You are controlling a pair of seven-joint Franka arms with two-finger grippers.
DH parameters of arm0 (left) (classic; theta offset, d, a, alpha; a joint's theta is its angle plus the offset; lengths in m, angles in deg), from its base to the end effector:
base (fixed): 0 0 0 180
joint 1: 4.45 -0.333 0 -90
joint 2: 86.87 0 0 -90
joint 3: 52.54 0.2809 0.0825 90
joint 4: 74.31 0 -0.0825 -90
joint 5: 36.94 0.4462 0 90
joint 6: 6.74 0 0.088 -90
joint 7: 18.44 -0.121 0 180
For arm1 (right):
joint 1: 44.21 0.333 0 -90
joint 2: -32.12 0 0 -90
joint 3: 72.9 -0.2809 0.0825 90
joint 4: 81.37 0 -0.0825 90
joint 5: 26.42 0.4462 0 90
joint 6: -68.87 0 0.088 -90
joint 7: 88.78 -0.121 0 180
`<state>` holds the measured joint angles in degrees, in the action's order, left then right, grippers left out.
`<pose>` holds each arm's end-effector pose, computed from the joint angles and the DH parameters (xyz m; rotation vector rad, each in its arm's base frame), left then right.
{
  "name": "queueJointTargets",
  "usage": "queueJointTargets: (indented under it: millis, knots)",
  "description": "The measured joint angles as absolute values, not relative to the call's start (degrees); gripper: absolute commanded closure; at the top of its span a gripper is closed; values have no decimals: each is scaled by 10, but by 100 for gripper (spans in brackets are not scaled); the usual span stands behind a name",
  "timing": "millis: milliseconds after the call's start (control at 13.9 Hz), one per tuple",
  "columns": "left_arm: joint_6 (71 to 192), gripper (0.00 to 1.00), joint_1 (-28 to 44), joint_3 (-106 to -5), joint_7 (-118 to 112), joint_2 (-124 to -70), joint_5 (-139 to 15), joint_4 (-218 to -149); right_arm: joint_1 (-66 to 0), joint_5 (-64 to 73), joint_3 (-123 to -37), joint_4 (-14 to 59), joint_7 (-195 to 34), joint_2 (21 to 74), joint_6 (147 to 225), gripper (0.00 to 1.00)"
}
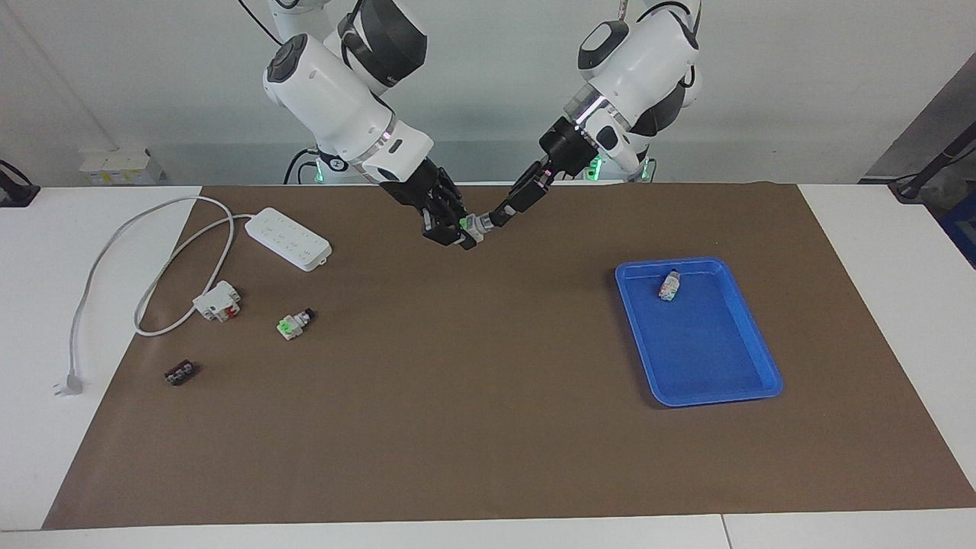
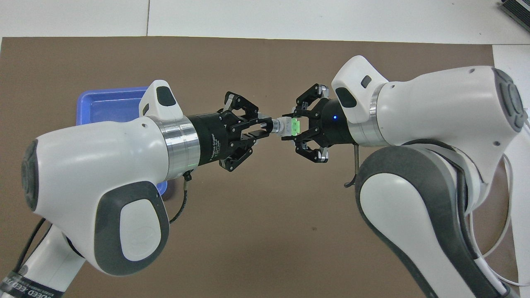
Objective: Turn and place switch with both arms
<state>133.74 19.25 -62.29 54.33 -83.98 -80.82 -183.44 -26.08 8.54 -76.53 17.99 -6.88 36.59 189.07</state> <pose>0.5475 -0.3711 0.5235 1.9377 1.2406 -0.2076 0.6175 0.2827 0.4996 -1.9036 -1.9036 -0.7312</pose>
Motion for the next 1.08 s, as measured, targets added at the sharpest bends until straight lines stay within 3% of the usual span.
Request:
queueJointTargets:
  millis: [360, 719, 1079]
  knots:
    - [1341, 83, 192, -623, 534, -840, -808, -1835, -261, 85, -765, 180, -69, 366, 1892, 100]
    - [1345, 100, 193, -623, 525, -841, -808, -1835, -261, 85, -764, 180, -69, 366, 1893, 100]
    - [1349, 100, 193, -624, 509, -842, -808, -1835, -261, 85, -763, 180, -69, 366, 1893, 100]
